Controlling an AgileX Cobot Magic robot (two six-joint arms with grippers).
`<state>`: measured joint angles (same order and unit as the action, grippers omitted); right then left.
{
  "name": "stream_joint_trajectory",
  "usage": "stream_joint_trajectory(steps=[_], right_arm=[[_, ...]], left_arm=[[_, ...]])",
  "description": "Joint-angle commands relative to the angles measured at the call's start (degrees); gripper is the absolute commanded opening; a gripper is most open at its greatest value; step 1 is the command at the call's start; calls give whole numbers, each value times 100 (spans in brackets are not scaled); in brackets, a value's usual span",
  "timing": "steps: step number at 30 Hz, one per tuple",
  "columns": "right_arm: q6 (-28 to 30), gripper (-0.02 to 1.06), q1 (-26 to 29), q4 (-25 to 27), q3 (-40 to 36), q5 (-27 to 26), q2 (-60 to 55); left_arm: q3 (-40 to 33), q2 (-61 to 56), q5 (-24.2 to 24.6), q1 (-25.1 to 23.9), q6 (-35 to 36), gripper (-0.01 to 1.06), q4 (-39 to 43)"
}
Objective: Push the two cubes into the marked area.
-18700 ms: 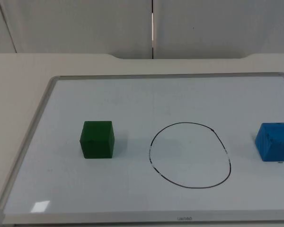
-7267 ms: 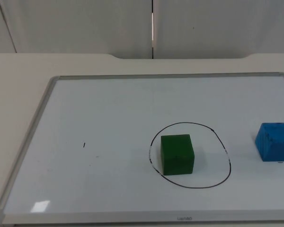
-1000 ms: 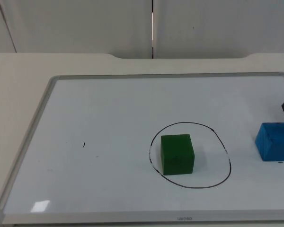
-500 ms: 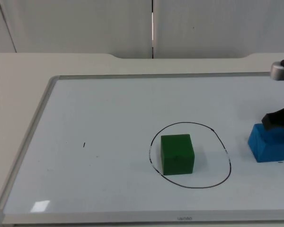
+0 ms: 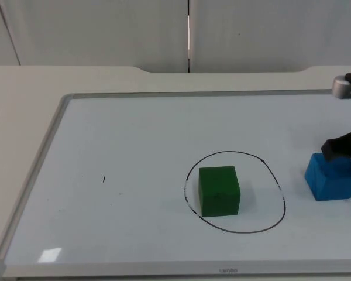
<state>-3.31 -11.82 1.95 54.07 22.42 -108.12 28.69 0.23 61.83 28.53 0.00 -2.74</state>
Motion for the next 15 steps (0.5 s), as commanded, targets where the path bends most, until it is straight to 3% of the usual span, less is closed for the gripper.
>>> stream_joint_trajectory(steps=[1,15], right_arm=[[-27,0,-24,15,16,36,26],[-27,0,-24,193,16,82,26]], left_arm=[[-31,-23,-29,-1,34,0,4],[-31,-23,-29,-1,34,0,4]])
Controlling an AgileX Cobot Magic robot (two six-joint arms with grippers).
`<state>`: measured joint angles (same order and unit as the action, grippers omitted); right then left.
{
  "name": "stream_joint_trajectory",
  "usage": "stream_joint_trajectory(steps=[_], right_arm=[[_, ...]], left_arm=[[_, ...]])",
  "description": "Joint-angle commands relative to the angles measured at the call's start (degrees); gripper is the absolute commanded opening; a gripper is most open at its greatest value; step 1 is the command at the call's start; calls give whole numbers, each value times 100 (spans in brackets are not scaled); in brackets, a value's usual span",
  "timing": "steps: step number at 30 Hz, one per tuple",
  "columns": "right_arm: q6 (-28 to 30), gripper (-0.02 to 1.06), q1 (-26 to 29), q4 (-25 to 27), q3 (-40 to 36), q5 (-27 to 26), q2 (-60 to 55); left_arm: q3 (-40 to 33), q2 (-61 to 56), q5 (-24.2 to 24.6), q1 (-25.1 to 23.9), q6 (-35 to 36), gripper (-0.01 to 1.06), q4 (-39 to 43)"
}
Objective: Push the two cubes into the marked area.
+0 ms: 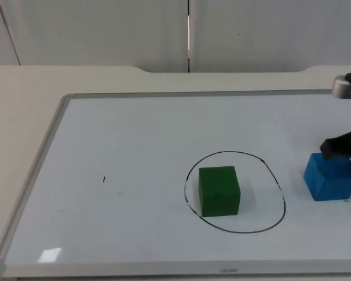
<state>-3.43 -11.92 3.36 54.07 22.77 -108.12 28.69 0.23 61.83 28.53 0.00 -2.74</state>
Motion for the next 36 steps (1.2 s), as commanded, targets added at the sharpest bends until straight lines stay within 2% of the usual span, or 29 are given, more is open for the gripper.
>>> stream_joint_trajectory(steps=[1,27,36], right_arm=[[-15,0,-14,53,16,48,26],[49,0,-252,324,16,165,26],[49,0,-644,324,16,-18,22]], left_arm=[[-31,-23,-29,-1,34,0,4],[-31,-23,-29,-1,34,0,4],[-31,-23,-29,-1,34,0,4]])
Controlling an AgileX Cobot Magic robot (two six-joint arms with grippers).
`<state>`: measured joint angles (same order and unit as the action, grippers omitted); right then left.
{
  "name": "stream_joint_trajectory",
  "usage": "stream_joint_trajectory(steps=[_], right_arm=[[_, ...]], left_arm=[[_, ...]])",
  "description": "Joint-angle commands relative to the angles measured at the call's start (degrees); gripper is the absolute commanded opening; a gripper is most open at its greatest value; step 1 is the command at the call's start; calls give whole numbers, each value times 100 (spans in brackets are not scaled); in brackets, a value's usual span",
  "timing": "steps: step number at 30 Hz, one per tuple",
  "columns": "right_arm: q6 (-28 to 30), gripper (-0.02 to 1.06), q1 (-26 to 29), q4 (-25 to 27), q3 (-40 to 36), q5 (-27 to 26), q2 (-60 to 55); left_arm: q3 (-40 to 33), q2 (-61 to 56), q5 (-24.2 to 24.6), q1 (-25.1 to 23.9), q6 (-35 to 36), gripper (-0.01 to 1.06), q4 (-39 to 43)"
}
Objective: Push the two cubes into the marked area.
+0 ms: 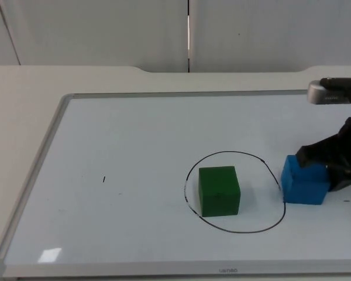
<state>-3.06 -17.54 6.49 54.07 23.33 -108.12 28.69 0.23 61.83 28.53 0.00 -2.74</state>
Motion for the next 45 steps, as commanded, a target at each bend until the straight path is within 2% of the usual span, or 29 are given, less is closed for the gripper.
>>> stream_joint_trajectory(steps=[1,16,20,23,31,37,45], right_arm=[[12,0,-122,25,16,-74,22],[-13,0,-250,160,16,-279,22],[-52,0,-250,246,16,-643,22],[-52,0,-250,306,16,-713,22],[-41,0,-262,318,16,-570,-129],[-52,0,-606,318,16,-997,-157],[-186,0,-780,307,16,-1065,-157]], left_arm=[[-31,-23,-29,-1,34,0,4],[-31,-23,-29,-1,34,0,4],[-31,-23,-29,-1,34,0,4],[-31,-23,-29,-1,34,0,4],[-31,-23,-29,-1,34,0,4],[-31,-23,-29,-1,34,0,4],[-31,-23,-29,-1,34,0,4]])
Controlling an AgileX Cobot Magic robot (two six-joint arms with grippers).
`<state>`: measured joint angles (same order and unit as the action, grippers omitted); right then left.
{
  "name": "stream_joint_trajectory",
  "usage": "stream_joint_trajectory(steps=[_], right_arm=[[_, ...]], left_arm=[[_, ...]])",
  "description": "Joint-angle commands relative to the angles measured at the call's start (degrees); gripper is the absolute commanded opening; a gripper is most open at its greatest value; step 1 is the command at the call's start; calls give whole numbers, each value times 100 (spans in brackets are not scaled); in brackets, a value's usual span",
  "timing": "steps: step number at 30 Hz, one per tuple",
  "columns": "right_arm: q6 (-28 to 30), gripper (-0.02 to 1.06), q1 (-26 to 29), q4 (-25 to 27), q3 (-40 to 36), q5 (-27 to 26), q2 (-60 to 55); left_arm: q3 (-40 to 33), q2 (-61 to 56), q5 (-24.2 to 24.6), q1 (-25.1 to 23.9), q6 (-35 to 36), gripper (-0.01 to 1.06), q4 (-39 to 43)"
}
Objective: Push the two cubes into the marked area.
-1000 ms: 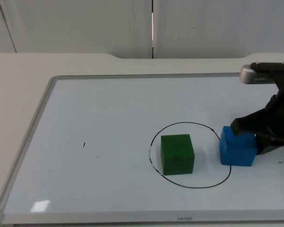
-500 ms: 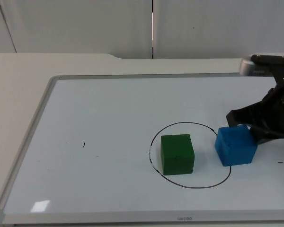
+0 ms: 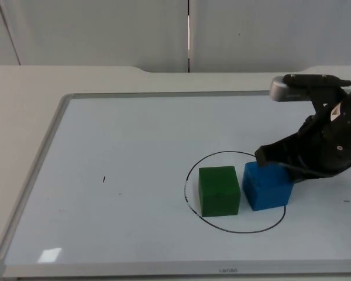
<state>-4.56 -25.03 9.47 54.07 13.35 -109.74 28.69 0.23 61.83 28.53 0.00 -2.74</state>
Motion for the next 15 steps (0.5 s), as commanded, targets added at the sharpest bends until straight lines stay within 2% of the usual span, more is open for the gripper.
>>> stream_joint_trajectory(steps=[1,11,15], right_arm=[[-36,0,-32,9,16,-67,5],[-119,0,-32,31,16,193,5],[-79,0,-142,264,16,187,5]], left_arm=[[-31,-23,-29,-1,34,0,4],[-31,-23,-29,-1,34,0,4],[-31,-23,-29,-1,34,0,4]])
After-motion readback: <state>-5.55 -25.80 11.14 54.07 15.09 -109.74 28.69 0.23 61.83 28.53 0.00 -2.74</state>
